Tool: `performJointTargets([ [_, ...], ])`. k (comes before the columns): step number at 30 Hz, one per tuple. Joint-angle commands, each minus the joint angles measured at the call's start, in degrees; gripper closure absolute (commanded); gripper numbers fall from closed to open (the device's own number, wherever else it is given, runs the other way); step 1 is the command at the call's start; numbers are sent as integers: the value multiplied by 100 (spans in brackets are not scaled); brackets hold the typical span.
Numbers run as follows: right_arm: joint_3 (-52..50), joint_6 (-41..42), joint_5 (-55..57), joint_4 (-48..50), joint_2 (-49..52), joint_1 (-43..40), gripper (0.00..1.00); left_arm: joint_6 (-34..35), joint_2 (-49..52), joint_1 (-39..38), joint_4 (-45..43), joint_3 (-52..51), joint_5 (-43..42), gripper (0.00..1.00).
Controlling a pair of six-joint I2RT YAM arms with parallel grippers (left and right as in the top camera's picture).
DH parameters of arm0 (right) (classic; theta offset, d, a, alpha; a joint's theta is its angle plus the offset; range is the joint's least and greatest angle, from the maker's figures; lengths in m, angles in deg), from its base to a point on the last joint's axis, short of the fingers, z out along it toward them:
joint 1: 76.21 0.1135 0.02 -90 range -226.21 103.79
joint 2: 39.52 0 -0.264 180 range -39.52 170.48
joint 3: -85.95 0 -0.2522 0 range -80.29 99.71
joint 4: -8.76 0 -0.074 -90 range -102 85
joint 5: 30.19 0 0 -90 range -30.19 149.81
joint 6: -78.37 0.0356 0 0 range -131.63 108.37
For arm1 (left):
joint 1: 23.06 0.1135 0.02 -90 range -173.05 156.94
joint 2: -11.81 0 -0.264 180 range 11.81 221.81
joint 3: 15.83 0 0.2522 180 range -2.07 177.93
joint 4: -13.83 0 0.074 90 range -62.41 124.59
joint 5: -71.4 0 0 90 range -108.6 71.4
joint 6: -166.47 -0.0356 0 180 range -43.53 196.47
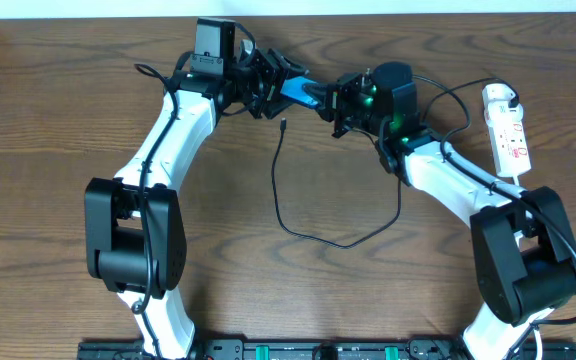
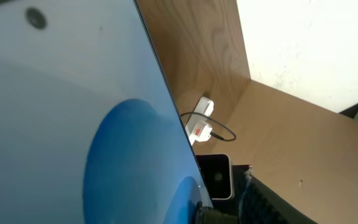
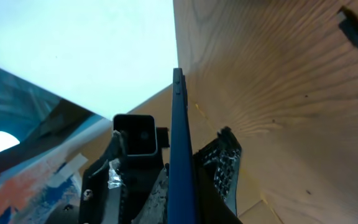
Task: Plug charger to phone and switch on socket
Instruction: 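Hold the phone with both grippers and rotate it upright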
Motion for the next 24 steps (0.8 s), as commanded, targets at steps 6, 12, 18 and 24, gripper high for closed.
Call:
performJointTargets([
  [6, 133, 234, 284, 61, -48, 153, 99, 245, -74, 13, -118, 4, 79, 53],
  [12, 133, 236, 280, 66, -48, 153, 99, 356, -74, 13, -120, 4, 160, 67],
  [18, 133, 361, 278, 70, -48, 151, 99, 374, -74, 15, -118, 4, 249, 78],
  [24, 133, 367, 256, 210, -48, 153, 99, 435, -74, 15, -136, 4, 352, 81],
])
